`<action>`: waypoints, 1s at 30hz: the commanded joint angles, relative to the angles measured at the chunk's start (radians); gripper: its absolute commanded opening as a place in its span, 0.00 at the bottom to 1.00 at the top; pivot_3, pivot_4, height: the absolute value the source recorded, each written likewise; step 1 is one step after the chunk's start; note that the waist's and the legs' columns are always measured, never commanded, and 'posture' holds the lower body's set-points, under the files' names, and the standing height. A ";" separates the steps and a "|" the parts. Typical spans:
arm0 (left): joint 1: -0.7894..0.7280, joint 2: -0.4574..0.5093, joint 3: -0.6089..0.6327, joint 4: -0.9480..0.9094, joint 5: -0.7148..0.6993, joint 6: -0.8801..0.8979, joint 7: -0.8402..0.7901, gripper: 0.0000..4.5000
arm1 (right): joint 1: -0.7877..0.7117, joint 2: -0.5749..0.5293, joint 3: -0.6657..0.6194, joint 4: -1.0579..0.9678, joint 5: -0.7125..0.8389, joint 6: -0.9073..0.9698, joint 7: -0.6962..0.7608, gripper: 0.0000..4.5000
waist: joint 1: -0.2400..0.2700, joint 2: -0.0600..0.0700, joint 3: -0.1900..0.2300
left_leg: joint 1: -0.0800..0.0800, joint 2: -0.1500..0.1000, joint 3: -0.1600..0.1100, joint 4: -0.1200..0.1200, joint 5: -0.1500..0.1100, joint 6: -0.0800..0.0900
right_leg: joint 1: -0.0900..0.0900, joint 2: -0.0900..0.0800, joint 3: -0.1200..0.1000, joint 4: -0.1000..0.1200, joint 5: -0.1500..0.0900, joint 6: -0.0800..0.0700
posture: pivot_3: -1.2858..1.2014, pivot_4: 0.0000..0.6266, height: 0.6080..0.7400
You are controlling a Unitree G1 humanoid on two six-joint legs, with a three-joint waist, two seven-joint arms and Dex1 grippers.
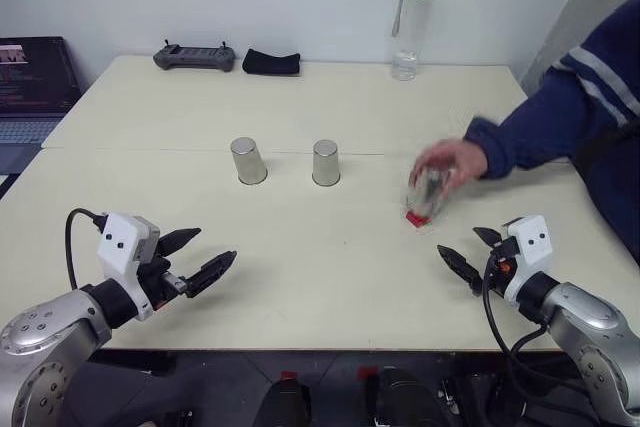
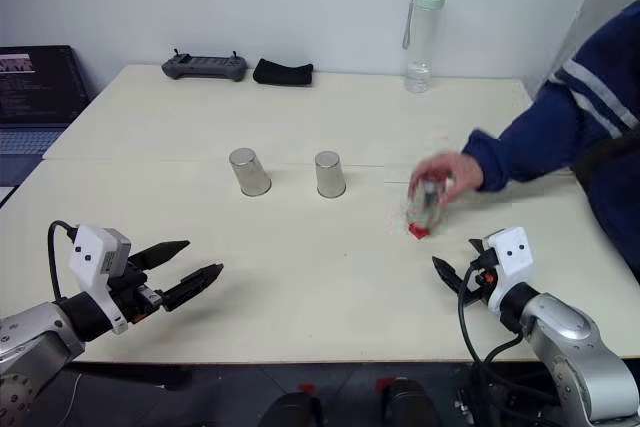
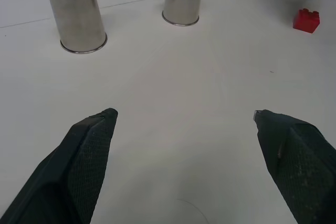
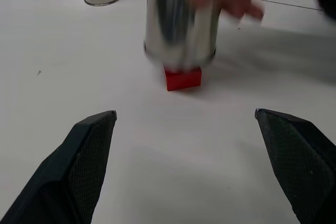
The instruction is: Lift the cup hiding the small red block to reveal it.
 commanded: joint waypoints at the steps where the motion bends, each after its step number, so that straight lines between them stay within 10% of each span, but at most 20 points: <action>1: -0.004 0.014 0.012 -0.024 -0.009 -0.004 -0.005 0.99 | 0.000 -0.001 -0.016 -0.032 0.004 -0.018 0.001 1.00 | 0.000 0.000 0.000 | 0.000 0.000 0.000 0.000 0.000 0.000 | 0.000 0.000 0.000 0.000 0.000 0.000 | 0.52 0.24 1.00; 30: -0.031 0.013 0.012 -0.016 -0.020 0.013 0.011 0.99 | -0.017 -0.002 -0.006 -0.022 0.001 -0.019 0.001 1.00 | 0.000 0.000 0.000 | 0.000 0.000 0.000 0.000 0.000 0.000 | 0.000 0.000 0.000 0.000 0.000 0.000 | 0.52 0.24 1.00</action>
